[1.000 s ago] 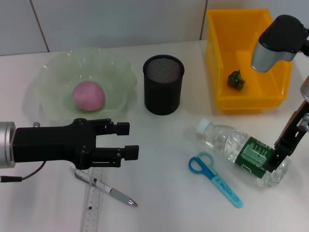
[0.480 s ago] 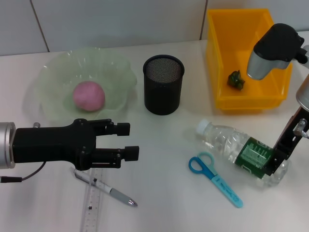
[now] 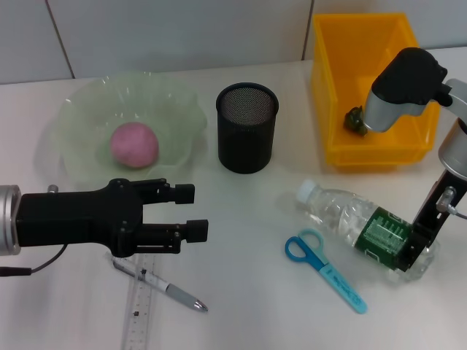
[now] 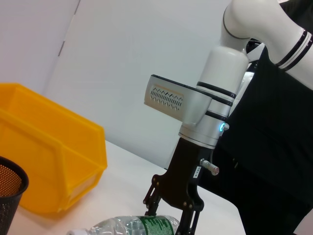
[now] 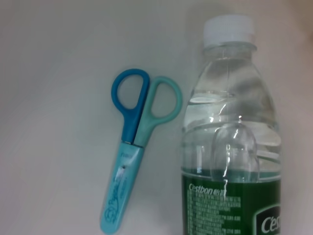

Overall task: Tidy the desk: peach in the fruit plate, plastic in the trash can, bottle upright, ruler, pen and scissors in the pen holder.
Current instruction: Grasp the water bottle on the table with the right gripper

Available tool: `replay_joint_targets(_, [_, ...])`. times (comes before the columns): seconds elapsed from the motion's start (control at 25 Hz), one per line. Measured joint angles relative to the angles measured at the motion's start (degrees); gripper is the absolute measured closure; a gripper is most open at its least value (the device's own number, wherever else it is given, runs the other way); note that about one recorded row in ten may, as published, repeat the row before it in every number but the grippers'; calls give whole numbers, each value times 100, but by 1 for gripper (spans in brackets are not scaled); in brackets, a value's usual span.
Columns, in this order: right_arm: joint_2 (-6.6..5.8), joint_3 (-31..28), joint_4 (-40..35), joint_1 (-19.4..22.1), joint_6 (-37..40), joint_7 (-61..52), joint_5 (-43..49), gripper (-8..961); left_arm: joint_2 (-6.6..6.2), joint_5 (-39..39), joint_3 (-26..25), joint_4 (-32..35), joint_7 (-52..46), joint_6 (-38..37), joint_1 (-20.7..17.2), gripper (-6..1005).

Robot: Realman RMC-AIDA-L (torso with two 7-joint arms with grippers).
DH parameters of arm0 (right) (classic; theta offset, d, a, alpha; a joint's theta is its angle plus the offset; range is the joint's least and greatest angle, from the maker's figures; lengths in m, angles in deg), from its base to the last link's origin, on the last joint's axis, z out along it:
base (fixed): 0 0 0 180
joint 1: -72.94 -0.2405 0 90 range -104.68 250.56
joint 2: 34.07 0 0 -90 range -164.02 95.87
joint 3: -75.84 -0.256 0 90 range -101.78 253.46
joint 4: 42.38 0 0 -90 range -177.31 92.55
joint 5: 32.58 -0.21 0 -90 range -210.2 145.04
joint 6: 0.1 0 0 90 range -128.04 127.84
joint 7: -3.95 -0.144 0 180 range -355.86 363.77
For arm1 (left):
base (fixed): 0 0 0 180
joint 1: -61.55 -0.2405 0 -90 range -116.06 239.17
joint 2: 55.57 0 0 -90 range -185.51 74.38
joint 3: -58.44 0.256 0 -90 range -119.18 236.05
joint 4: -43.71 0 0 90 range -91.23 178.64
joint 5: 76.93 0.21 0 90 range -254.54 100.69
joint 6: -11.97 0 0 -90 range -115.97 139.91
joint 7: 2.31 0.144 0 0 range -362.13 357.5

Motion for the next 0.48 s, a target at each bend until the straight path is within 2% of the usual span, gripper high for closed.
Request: replay_joint_targets(0.48, [26,159,360,20,-510,-17,-99,192,0,-14,0,0,13,-42,-28,214])
